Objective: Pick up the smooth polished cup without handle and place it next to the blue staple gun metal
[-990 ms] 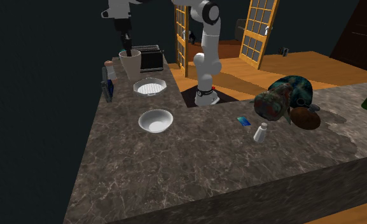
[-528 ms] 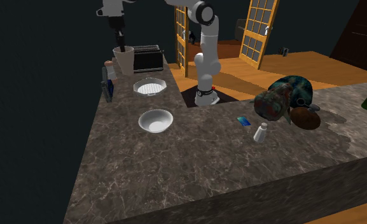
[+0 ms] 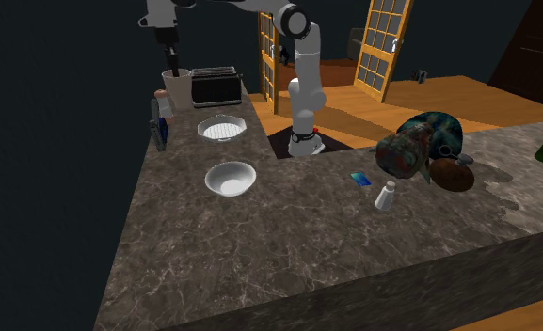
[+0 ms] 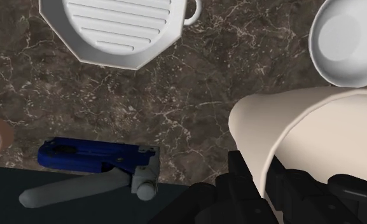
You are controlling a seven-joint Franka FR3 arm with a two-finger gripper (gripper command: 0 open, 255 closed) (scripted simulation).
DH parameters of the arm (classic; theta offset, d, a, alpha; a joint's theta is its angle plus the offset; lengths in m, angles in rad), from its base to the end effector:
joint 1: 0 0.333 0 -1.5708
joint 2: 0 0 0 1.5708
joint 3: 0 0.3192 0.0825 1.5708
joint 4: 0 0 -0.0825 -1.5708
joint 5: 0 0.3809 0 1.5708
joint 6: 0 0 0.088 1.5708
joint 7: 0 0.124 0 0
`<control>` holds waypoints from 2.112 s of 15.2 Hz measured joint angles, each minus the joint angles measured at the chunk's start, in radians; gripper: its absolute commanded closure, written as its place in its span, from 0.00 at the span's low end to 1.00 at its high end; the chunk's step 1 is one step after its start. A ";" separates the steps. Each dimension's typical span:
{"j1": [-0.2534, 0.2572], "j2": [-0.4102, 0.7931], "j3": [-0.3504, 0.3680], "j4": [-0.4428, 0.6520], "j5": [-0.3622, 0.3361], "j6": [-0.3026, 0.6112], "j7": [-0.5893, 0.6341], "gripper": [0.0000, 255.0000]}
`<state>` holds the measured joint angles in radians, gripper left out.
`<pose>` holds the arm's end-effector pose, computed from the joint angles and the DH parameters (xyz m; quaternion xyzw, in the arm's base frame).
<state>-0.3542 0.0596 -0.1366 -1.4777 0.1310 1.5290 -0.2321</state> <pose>0.5082 -0.2499 0.6185 -0.9901 0.1262 -0.0181 0.0588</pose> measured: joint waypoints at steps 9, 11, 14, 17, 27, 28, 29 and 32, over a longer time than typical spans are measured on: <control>0.001 -0.028 0.001 -0.156 -0.003 0.127 -0.015 1.00; 0.002 -0.032 0.001 -0.185 -0.004 0.152 -0.017 1.00; 0.003 -0.034 0.002 -0.233 -0.003 0.198 -0.021 1.00; 0.004 -0.034 0.003 -0.272 -0.002 0.237 -0.024 1.00; 0.004 -0.019 0.003 -0.388 0.005 0.368 -0.042 1.00; 0.005 -0.020 0.004 -0.402 0.005 0.380 -0.043 1.00; 0.005 -0.019 0.004 -0.418 0.006 0.396 -0.045 1.00; 0.006 -0.010 0.005 -0.446 0.009 0.434 -0.049 1.00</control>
<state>-0.3485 0.0500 -0.1318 -1.9236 0.1402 1.9626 -0.2815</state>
